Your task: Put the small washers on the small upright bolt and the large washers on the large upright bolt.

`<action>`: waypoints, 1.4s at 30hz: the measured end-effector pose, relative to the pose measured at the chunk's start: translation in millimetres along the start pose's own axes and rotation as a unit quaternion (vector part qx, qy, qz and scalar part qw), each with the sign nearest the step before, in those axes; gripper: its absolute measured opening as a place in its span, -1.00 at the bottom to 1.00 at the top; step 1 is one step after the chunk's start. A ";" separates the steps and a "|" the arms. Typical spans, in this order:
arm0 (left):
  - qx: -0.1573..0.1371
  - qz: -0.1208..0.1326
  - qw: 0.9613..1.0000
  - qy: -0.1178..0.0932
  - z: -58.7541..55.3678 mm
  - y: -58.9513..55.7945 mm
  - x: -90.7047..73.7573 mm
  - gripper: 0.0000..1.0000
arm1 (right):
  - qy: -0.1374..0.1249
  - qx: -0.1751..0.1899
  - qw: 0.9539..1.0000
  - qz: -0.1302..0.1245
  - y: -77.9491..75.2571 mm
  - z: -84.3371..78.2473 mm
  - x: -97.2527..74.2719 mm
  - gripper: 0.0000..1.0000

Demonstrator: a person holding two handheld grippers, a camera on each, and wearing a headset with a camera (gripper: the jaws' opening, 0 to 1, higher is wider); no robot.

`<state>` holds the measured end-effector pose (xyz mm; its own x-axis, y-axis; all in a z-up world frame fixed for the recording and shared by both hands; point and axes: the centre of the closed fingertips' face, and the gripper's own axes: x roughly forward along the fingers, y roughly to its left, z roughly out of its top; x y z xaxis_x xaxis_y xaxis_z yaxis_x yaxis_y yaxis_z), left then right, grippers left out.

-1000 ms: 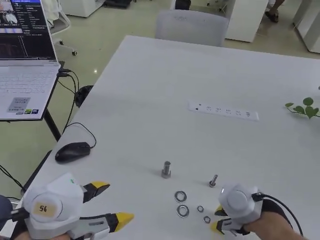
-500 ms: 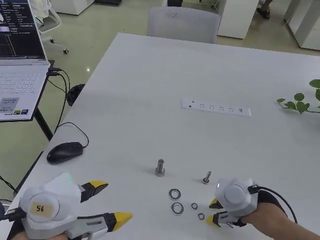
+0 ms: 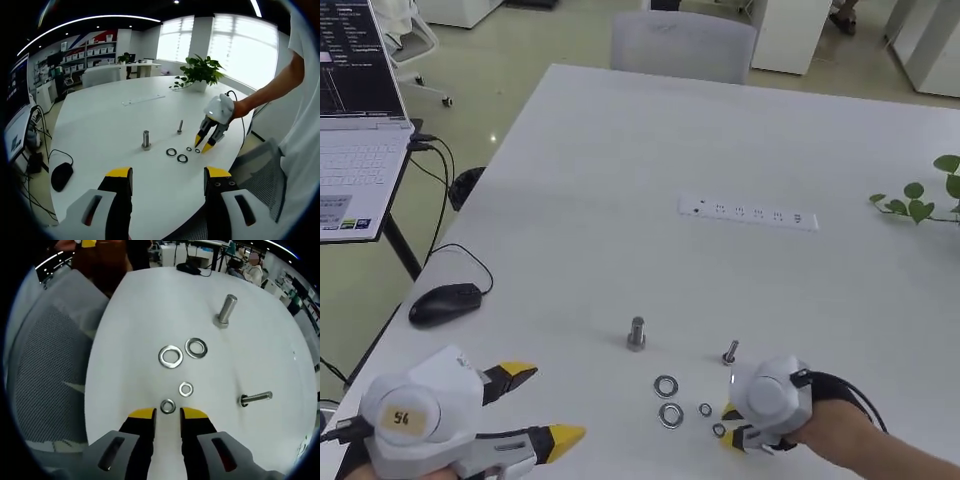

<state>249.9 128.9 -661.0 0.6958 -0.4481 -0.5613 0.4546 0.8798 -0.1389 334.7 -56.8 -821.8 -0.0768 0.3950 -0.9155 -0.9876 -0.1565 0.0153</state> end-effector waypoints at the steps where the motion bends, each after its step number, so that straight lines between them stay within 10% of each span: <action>1: -0.001 0.001 1.000 0.000 -0.1 0.1 -0.3 0.14 | 0.001 -0.002 1.000 0.000 -0.6 0.0 0.8 -0.59; 17: -0.007 0.006 1.000 -0.005 -1.4 1.5 -0.8 0.14 | 0.006 -0.024 1.000 -0.012 -2.2 3.4 3.6 -0.71; 42: -0.006 0.006 1.000 -0.005 -1.8 2.3 -1.4 0.13 | -0.022 0.062 0.997 -0.046 -16.6 -3.6 -19.5 -0.74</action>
<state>248.9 131.9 -662.0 0.7061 -0.4398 -0.5550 0.4400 0.8866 -0.1428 353.1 -65.2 -805.7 0.0123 0.4430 -0.8964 -0.9998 -0.0058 -0.0166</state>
